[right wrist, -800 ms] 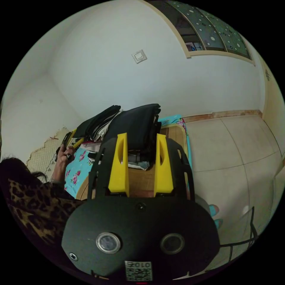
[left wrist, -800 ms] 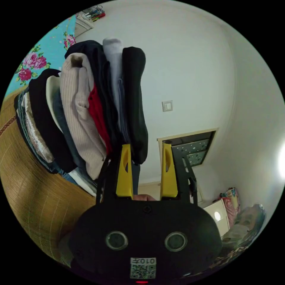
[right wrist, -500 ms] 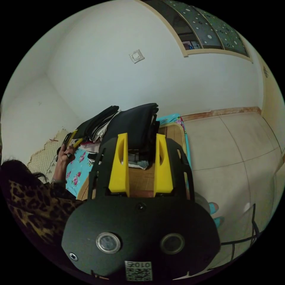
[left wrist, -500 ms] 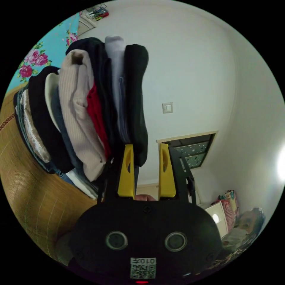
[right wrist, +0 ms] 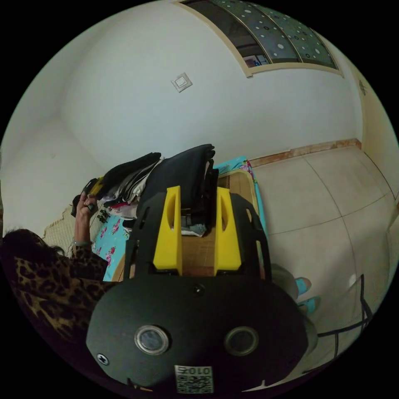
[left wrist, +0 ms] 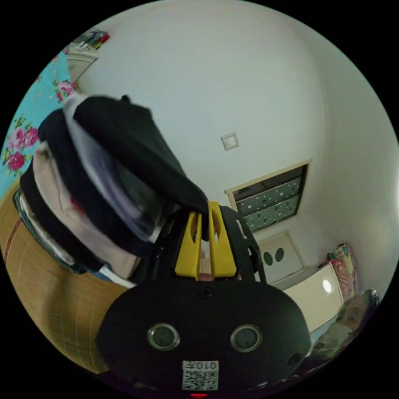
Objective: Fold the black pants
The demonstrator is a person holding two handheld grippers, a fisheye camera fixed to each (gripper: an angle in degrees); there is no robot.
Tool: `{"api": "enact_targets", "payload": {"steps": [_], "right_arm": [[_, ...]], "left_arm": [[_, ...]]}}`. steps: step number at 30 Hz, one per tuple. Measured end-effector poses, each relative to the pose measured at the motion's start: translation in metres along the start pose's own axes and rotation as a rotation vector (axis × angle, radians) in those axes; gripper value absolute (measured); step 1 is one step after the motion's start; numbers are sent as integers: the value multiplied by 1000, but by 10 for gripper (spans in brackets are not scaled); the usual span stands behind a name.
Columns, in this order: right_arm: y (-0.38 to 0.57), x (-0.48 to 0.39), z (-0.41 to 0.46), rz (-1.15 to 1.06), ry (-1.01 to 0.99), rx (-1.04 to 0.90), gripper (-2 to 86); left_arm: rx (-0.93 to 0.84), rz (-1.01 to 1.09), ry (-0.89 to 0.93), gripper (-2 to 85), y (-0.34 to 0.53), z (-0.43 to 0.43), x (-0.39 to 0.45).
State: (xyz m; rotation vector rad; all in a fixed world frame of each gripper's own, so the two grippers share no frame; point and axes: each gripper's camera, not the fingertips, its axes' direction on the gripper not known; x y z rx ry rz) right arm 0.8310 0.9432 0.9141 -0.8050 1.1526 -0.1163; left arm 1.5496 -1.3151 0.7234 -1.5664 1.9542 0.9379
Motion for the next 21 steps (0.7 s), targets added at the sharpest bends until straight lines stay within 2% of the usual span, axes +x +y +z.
{"api": "enact_targets", "payload": {"steps": [6,11,16,18,21], "right_arm": [[-7,-5,18,-8,-56,-21,128],[-32,-33,47,-97,-145,-86,128],[-57,-62,89,-165,-190,-171,128],[-61,-71,100,-180,-210,-190,128],[-63,-85,113,-211,-210,-217,129]], "left_arm": [[24,35,58,49,-35,-23,39],[-21,-20,212,19,-18,-48,28],[14,141,159,5,-37,-82,40],[-20,82,192,6,-43,-76,23],[-75,21,128,16,-38,-63,12]]}}
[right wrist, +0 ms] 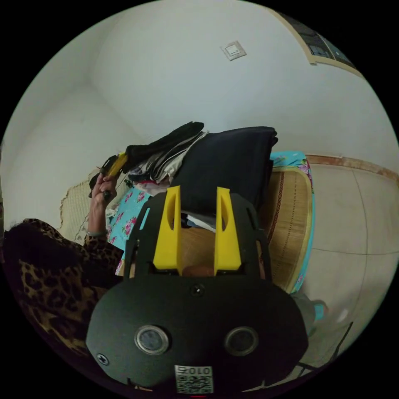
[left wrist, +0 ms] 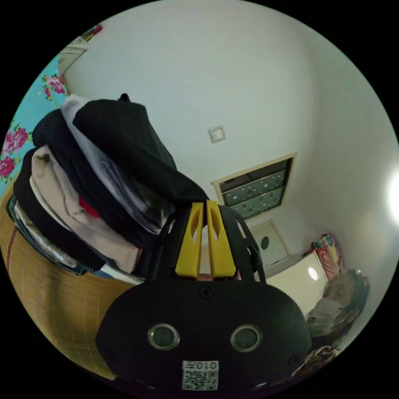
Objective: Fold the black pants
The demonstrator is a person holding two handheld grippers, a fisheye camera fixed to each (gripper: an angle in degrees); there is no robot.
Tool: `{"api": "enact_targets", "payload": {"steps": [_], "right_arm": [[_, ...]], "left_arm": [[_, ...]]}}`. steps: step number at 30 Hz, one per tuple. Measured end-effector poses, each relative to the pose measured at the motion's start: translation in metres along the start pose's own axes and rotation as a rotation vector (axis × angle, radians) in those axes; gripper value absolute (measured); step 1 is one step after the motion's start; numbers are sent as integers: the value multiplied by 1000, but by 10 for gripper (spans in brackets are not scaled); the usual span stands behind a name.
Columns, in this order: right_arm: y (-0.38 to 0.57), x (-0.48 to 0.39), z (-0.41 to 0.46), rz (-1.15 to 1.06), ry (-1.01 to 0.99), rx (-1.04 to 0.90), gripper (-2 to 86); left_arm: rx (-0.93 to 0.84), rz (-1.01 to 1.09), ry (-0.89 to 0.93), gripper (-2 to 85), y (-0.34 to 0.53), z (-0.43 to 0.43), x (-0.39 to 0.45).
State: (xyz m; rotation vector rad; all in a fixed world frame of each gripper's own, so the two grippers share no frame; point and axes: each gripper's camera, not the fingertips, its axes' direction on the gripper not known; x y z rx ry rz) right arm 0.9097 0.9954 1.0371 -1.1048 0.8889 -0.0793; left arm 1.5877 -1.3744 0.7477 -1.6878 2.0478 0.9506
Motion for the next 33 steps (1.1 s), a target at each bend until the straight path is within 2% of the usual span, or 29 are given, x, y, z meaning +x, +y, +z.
{"api": "enact_targets", "payload": {"steps": [4,10,16,19,30,33], "right_arm": [[-6,-3,8,-4,4,-11,128],[-17,8,17,40,-26,-3,127],[-45,21,34,46,-77,-16,126],[-61,27,48,51,-112,-52,126],[-86,34,58,20,-128,-96,126],[-103,28,55,-12,-164,-93,126]], "left_arm": [[47,-34,5,52,2,-9,-2],[67,-125,-151,109,4,-26,-12],[75,-193,-100,151,-15,-30,-24],[103,-211,-43,154,-30,-32,-28],[78,-167,-59,98,-77,-26,-55],[42,-150,70,79,-89,-28,-56]]}}
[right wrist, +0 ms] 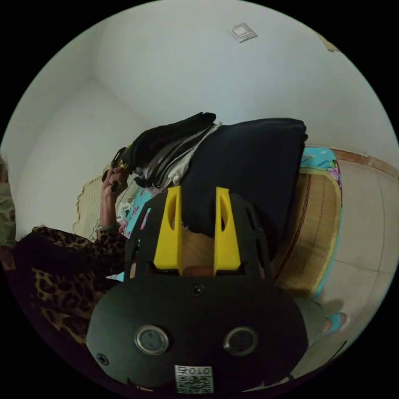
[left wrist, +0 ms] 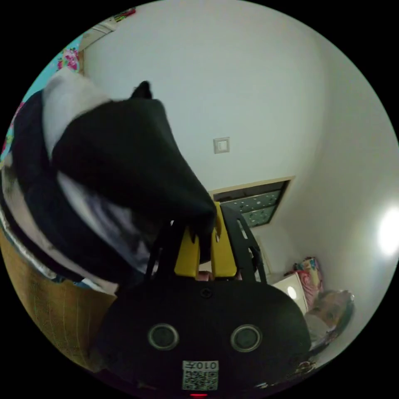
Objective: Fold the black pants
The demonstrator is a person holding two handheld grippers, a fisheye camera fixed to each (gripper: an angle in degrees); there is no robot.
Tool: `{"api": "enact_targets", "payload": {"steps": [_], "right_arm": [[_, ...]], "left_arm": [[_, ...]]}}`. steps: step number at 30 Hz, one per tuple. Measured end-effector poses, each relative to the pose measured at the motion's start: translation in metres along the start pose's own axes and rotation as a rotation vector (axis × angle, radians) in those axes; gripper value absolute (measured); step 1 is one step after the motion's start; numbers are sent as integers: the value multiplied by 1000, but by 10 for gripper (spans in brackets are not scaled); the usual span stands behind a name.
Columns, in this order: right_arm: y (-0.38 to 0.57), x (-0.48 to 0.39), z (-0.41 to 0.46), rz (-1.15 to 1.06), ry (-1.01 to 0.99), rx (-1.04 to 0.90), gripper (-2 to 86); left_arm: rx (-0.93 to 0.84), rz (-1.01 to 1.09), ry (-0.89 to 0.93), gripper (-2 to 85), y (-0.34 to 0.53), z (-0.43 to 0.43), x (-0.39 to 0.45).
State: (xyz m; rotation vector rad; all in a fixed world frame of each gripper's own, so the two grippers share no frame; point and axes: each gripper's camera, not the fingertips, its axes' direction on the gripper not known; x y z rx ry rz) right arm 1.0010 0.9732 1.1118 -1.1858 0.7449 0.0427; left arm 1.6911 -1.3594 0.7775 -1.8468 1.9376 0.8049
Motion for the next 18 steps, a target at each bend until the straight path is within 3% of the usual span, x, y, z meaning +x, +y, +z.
{"api": "enact_targets", "payload": {"steps": [6,11,16,18], "right_arm": [[-56,-33,6,-132,-77,-33,130],[-107,-26,28,-12,-287,-41,161],[-134,12,76,197,-771,-80,216],[-129,18,88,222,-872,-79,216]], "left_arm": [[28,101,174,73,-21,-15,19],[-19,233,191,72,7,-35,33],[-93,347,288,71,50,-61,9],[-124,360,284,71,62,-67,-6]]}}
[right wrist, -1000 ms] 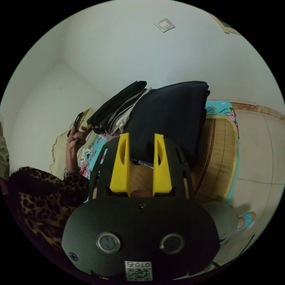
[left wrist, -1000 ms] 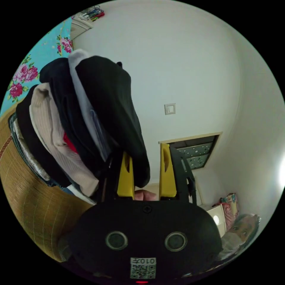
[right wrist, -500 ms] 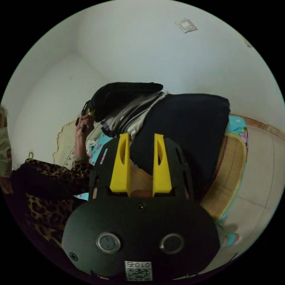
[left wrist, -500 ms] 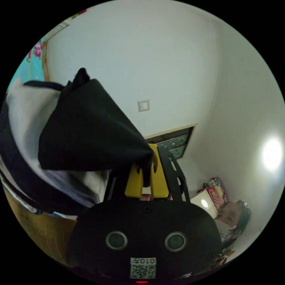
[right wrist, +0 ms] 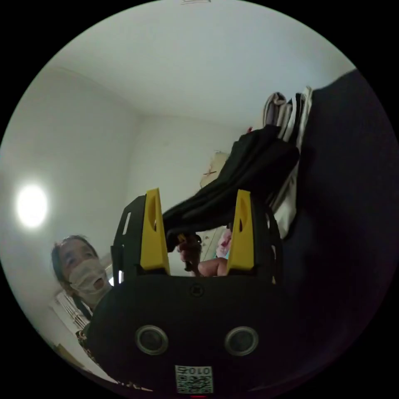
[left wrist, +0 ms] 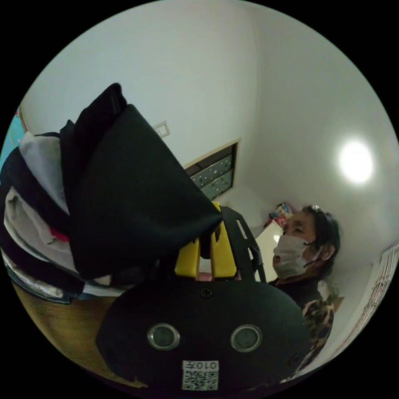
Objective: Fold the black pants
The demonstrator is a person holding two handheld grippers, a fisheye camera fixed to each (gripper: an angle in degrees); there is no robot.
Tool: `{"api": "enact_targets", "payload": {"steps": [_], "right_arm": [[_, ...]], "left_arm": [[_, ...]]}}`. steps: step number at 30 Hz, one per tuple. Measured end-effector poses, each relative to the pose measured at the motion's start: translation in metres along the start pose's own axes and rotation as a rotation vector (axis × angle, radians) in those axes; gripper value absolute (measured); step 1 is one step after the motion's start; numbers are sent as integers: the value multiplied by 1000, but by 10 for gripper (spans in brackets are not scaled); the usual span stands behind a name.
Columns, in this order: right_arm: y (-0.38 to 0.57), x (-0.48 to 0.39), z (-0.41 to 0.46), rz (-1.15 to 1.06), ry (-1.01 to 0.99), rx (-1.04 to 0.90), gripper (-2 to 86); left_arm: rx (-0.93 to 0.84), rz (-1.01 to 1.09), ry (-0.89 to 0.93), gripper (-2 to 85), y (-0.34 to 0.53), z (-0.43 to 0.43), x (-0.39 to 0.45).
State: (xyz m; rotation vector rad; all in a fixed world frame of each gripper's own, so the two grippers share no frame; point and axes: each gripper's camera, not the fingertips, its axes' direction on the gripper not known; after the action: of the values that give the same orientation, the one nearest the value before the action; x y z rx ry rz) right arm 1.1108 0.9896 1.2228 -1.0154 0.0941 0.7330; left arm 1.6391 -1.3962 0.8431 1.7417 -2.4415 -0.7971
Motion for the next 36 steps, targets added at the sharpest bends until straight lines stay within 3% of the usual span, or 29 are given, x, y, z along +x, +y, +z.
{"api": "enact_targets", "payload": {"steps": [9,14,17,22,26,32,36], "right_arm": [[57,11,-8,122,118,-43,223],[67,6,22,95,-52,-91,223],[63,0,29,104,-96,-12,226],[67,9,36,177,-67,31,120],[88,-17,22,122,8,75,93],[157,-118,-30,-112,207,160,85],[262,-189,-113,-217,344,417,84]], "left_arm": [[-83,136,-96,74,60,-3,-20],[-128,189,-52,74,86,37,-35],[-157,211,-49,74,109,57,-42],[-236,262,-43,74,155,95,-55],[-335,339,-92,74,202,143,-57],[-421,452,107,74,250,242,-55],[-565,482,300,73,288,349,-61]]}}
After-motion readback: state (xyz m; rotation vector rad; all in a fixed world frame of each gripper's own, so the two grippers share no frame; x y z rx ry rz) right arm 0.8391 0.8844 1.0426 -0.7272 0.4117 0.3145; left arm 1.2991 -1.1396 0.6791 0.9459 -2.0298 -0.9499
